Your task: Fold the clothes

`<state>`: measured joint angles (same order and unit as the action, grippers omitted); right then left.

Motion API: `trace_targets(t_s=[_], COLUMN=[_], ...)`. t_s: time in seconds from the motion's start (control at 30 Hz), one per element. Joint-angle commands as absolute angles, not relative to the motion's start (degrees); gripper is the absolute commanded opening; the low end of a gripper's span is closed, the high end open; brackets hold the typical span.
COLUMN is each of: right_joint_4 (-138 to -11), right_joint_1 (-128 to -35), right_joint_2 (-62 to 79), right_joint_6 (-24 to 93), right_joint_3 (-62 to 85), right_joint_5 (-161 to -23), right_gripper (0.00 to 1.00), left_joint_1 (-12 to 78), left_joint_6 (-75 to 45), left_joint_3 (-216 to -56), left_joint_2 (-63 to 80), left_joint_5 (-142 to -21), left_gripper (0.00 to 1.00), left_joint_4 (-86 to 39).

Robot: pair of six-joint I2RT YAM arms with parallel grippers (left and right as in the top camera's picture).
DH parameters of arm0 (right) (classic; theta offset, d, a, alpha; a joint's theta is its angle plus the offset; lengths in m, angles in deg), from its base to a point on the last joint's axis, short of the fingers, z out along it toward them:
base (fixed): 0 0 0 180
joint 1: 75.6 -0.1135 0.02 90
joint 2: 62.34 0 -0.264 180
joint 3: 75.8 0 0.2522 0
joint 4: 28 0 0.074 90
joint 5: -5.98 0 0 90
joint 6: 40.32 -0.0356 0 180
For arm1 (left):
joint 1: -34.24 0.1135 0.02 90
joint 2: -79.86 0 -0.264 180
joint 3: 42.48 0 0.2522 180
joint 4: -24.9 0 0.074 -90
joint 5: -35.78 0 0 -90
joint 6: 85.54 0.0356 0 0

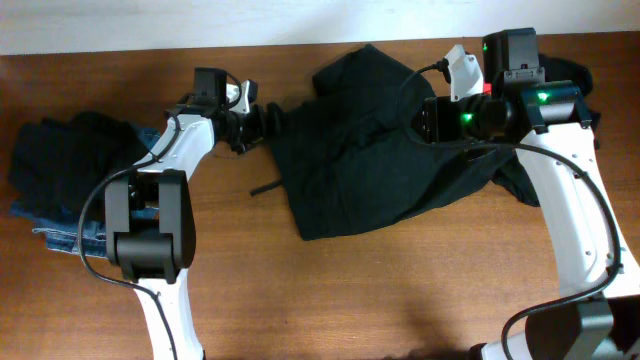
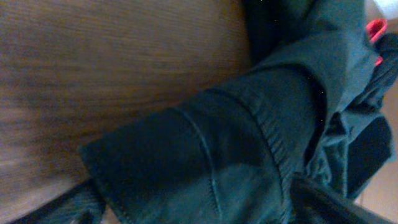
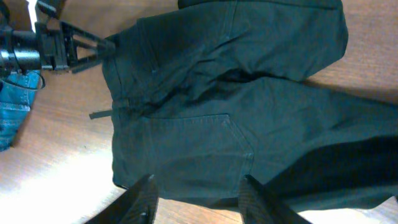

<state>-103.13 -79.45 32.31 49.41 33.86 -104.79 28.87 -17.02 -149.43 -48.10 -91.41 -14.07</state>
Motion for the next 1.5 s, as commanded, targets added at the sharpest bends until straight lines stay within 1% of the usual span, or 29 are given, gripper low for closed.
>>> trace_targets(t_s=[0.0, 0.07, 0.13, 0.17, 0.2, 0.23, 0.3, 0.33, 0.4, 0.43, 0.47, 0.57, 0.67, 0.77, 0.9, 1.03, 1.1, 1.13, 1.17, 1.33, 1.47], right_joint_4=[-103.1, -103.1, -103.1, -103.1, -103.1, -103.1, -103.1, -103.1, -103.1, -103.1, -103.1, -103.5, -104.2, -103.9, -101.6, -98.0, -95.8, -94.5, -93.1, -85.0, -79.5], right_joint_1=[-79.8, -79.8, -79.8, -79.8, -79.8, -79.8, -79.8, -79.7, -79.7, -79.7, -79.7, -79.7, -79.7, -79.7, -79.7, -79.7, -79.7, -79.7, -79.7, -79.7, -79.7], right_joint_2=[31.3, 31.3, 31.3, 31.3, 31.3, 31.3, 31.3, 31.3, 31.3, 31.3, 31.3, 31.3, 31.3, 31.4, 32.6, 35.8, 38.1, 39.3, 40.4, 47.0, 51.0], right_joint_6=[49.9, 49.9, 49.9, 49.9, 49.9, 49.9, 49.9, 49.9, 49.9, 49.9, 49.9, 49.9, 49.9, 49.9, 47.2, 42.6, 41.1, 40.8, 40.8, 40.8, 40.8], right_joint_3=[34.7, 34.7, 34.7, 34.7, 34.6, 34.7, 34.7, 34.7, 34.7, 34.7, 34.7, 34.7, 34.7, 34.6, 34.6, 34.6, 34.6, 34.6, 34.6, 34.6, 34.6], right_joint_5=[-104.3, -104.3, -104.3, -104.3, -104.3, -104.3, -104.3, -104.3, -104.2, -104.2, -104.2, -103.0, -99.7, -99.1, -98.0, -96.6, -96.8, -97.3, -98.2, -100.9, -101.4], right_gripper=[0.45, 0.44, 0.44, 0.44, 0.44, 0.44, 0.44, 0.44, 0.44, 0.44, 0.44, 0.44, 0.44, 0.45, 0.45, 0.45, 0.46, 0.53, 0.57, 0.73, 0.79], left_joint_1=[28.8, 28.7, 28.7, 28.7, 28.7, 28.8, 28.8, 28.8, 28.8, 28.8, 29.0, 30.2, 32.0, 33.7, 33.7, 32.7, 32.2, 31.8, 31.5, 29.0, 29.1], left_joint_6=[-18.7, -18.7, -18.7, -18.6, -18.6, -18.1, -17.8, -17.8, -17.8, -17.8, -17.8, -17.5, -13.5, -9.2, -3.3, -1.4, 0.4, 0.9, 0.9, 2.8, 2.8], left_joint_3=[-149.6, -149.6, -149.6, -149.6, -149.6, -149.6, -149.6, -149.6, -149.6, -149.7, -149.8, -151.1, -153.2, -155.1, -155.4, -155.4, -155.4, -155.4, -155.4, -155.4, -155.4], left_joint_2=[-48.5, -49.1, -49.6, -49.9, -50.3, -50.4, -50.4, -50.4, -50.4, -50.3, -50.1, -48.6, -44.5, -36.8, -27.6, -20.6, -18.3, -17.6, -17.1, -16.5, -15.6], left_joint_5=[-97.1, -99.3, -99.4, -99.4, -99.4, -99.5, -99.5, -99.5, -99.5, -99.5, -99.5, -99.5, -99.1, -95.3, -94.6, -86.7, -85.2, -85.2, -85.2, -85.0, -84.3], left_gripper=[0.75, 0.68, 0.58, 0.5, 0.33, 0.29, 0.28, 0.25, 0.07, 0.02, 0.01, 0.01, 0.01, 0.01, 0.01, 0.01, 0.01, 0.01, 0.01, 0.01, 0.01], left_joint_4=[-10.0, -8.1, -7.7, -7.7, -7.4, -7.5, -8.4, -8.4, -8.5, -8.6, -8.9, -10.8, -15.1, -19.9, -24.8, -31.5, -34.1, -35.2, -36.1, -41.5, -45.0])
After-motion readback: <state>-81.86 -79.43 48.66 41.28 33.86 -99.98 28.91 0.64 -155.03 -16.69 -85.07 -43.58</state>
